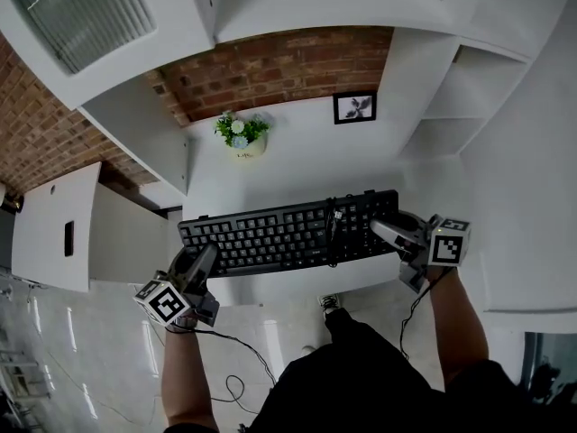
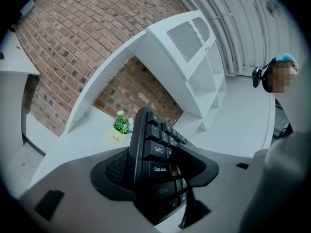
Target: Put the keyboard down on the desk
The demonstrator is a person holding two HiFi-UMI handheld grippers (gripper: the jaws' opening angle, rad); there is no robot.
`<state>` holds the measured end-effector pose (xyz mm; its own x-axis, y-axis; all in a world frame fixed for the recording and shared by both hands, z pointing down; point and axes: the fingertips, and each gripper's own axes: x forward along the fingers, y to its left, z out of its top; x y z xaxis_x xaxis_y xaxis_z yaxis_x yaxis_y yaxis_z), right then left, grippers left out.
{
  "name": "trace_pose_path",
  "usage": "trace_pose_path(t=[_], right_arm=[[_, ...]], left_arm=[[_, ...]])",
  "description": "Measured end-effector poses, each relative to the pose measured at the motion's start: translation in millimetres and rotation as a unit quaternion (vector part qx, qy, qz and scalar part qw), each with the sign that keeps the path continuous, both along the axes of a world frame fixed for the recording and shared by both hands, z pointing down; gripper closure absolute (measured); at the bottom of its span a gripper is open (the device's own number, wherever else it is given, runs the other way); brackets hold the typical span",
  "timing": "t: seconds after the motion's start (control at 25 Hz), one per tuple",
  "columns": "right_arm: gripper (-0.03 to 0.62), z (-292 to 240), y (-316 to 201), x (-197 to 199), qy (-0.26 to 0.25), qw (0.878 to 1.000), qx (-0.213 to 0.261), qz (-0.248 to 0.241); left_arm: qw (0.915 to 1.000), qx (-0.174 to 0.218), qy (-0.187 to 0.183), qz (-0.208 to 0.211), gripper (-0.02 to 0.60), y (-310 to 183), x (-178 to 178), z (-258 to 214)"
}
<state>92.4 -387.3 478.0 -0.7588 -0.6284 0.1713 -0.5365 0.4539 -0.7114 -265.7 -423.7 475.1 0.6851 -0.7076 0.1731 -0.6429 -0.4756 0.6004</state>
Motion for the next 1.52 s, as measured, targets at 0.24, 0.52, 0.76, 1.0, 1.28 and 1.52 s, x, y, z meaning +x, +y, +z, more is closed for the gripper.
trace_pose_path(t=[0.24, 0.52, 0.76, 1.0, 1.28, 1.52], right_arm=[[0.391, 24.7, -26.6, 3.7, 0.004, 1.0, -0.016, -0.012], [0.388, 59.1, -47.7, 6.1, 0.022, 0.998, -0.049, -0.024], [0.382, 99.4, -63.3, 9.7, 0.024, 0.995, -0.094, -0.018], [0.373, 143.1, -66.3, 12.6, 0.046, 0.988, -0.144, -0.001], [0.355, 181.0, -67.8, 11.9, 0.078, 0.979, -0.189, 0.009], [0.342, 198.5, -69.8, 14.7, 0.107, 0.972, -0.21, 0.014]], left_arm=[[0.9996, -0.02, -0.01, -0.016, 0.299, -19.5, 2.8, 26.9], [0.997, -0.058, -0.034, -0.038, 0.287, -34.7, 2.2, 67.5], [0.9936, -0.088, -0.047, -0.053, 0.285, -48.5, 3.2, 107.5], [0.9872, -0.13, -0.073, -0.056, 0.284, -54.5, 0.9, 142.7], [0.9794, -0.178, -0.08, -0.051, 0.278, -55.7, 5.6, 178.8], [0.9724, -0.195, -0.109, -0.069, 0.272, -54.4, 4.1, 194.6]])
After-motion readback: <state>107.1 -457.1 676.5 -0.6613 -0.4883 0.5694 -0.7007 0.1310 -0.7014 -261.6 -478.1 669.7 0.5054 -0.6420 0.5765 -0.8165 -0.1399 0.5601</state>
